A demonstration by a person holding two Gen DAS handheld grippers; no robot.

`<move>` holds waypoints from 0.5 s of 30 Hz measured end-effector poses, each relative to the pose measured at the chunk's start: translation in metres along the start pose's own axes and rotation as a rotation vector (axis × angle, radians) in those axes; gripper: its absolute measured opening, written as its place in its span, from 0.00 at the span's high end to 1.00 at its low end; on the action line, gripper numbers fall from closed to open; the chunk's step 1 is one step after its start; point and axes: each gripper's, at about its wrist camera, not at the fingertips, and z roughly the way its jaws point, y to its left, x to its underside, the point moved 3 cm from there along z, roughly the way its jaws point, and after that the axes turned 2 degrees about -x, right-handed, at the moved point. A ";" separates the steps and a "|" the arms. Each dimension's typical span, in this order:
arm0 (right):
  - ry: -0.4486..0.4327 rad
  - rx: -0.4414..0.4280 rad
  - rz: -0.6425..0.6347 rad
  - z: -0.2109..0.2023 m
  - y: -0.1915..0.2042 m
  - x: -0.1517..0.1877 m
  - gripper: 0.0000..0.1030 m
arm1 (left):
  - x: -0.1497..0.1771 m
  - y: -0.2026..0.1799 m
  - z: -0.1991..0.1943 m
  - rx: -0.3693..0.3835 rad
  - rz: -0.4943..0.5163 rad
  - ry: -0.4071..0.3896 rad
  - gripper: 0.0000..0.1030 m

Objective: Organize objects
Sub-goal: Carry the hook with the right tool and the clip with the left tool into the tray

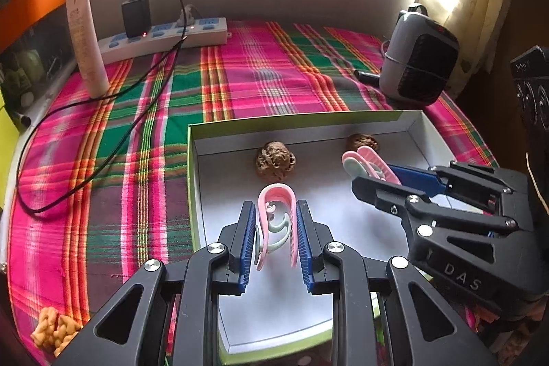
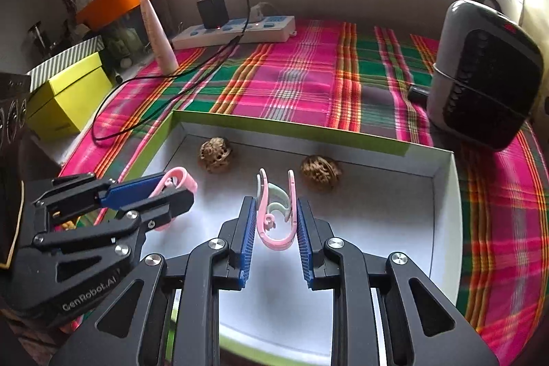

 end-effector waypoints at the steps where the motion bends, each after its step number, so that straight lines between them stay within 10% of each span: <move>1: 0.003 -0.002 -0.002 0.002 0.000 -0.001 0.76 | 0.000 0.000 0.001 -0.001 -0.001 0.003 0.79; 15: 0.032 -0.011 -0.021 0.018 -0.001 -0.012 0.76 | -0.005 -0.004 0.010 -0.014 0.021 0.008 0.79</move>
